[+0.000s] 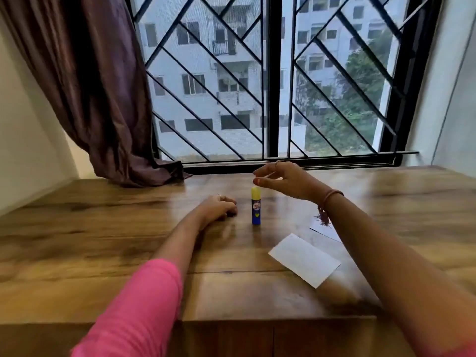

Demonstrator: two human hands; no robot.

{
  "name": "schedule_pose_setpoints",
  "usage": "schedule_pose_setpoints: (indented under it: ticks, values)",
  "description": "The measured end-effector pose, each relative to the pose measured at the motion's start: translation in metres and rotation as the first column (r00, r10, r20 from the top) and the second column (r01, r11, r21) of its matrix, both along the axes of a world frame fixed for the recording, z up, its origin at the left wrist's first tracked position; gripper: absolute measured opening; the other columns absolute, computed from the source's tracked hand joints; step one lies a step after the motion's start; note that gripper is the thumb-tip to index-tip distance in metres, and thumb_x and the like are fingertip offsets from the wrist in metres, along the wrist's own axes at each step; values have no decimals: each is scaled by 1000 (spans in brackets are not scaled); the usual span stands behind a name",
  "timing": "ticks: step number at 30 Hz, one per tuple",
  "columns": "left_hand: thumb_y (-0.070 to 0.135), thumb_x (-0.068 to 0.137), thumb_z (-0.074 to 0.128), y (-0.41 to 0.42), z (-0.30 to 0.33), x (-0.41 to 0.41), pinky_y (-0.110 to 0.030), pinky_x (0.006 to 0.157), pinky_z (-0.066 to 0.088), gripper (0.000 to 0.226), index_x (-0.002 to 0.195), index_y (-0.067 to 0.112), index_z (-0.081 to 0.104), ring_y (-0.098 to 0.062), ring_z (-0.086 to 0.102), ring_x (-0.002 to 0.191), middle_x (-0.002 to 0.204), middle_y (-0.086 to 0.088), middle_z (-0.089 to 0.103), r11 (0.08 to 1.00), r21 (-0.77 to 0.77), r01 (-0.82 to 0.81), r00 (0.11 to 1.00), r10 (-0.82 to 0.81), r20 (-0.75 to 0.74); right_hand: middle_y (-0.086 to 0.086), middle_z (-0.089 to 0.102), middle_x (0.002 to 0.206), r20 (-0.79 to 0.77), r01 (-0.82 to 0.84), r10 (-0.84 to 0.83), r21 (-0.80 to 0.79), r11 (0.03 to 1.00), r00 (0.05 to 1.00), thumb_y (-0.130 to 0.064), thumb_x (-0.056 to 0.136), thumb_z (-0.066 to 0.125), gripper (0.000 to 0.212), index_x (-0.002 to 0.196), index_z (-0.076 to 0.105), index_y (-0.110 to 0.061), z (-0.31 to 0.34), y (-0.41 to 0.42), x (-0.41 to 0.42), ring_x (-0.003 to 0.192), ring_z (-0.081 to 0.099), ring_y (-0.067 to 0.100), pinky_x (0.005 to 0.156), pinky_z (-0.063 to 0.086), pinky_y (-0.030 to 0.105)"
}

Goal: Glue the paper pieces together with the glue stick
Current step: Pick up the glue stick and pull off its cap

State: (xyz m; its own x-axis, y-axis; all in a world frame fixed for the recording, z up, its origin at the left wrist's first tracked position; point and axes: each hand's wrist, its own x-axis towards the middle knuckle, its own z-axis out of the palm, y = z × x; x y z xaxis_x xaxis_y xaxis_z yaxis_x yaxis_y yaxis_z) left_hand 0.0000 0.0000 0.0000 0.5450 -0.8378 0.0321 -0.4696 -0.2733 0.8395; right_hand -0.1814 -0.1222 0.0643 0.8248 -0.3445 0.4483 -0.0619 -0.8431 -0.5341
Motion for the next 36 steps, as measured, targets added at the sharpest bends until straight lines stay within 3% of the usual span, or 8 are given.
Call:
schedule_pose_setpoints:
  ticks: [4,7,11,15,19,22,26,36]
  values:
    - [18,83,64,-5,-8,-1,-19,78,45,27,109,16,66,-10,61,94,105,0,67,996,-79,-33,980,47,191,-6,69,105,2,-27,27,88,996,1000,-38,80,71,35,110,66,-22,-11,-2,7,91,67,7,80,52,17]
    - [17,86,63,0,-5,-7,-13,76,45,31,117,19,61,-6,62,98,111,3,66,988,-78,137,984,-126,127,-2,70,104,39,-28,25,83,996,999,-36,81,70,34,110,67,-20,-24,-4,12,85,66,8,74,52,13]
    - [13,86,64,12,7,-16,-20,82,52,32,117,22,59,-9,66,95,108,4,68,957,-145,252,967,-256,-4,-8,66,92,-4,-16,16,-42,999,1000,-31,84,69,31,112,68,-19,-30,-3,13,72,58,0,67,45,5]
    - [13,81,73,10,8,-34,-22,82,53,34,112,20,61,-9,69,90,96,0,71,915,-207,347,931,-362,-40,-10,67,84,99,4,-15,105,994,995,-26,82,72,28,109,70,-17,-32,-2,10,70,62,3,66,47,8]
    - [17,77,76,5,9,-38,-22,79,54,28,102,16,62,-10,70,84,91,-1,71,907,-315,279,960,-254,119,0,72,90,216,-70,3,302,951,976,-20,80,73,28,107,69,-14,-28,2,5,84,68,13,78,55,23]
    - [15,74,78,8,12,-39,-21,73,56,25,95,15,64,-11,71,78,87,-2,72,883,-400,247,969,-213,128,1,72,89,271,-126,22,371,920,962,-20,80,72,27,105,68,-10,-25,7,1,81,68,7,68,53,18]
    - [17,71,81,8,14,-43,-19,65,55,24,90,14,67,-6,68,69,81,3,70,866,-444,230,969,-159,190,9,74,92,295,-76,-29,339,938,955,-26,78,75,29,99,70,-7,-28,11,6,83,69,16,67,52,19]
    - [12,79,74,11,19,-43,-8,70,48,27,105,8,67,3,66,77,87,1,71,854,-426,299,951,-229,208,4,72,99,273,-175,93,293,940,957,-14,84,67,24,108,67,-12,-16,13,-7,91,67,6,84,53,20]
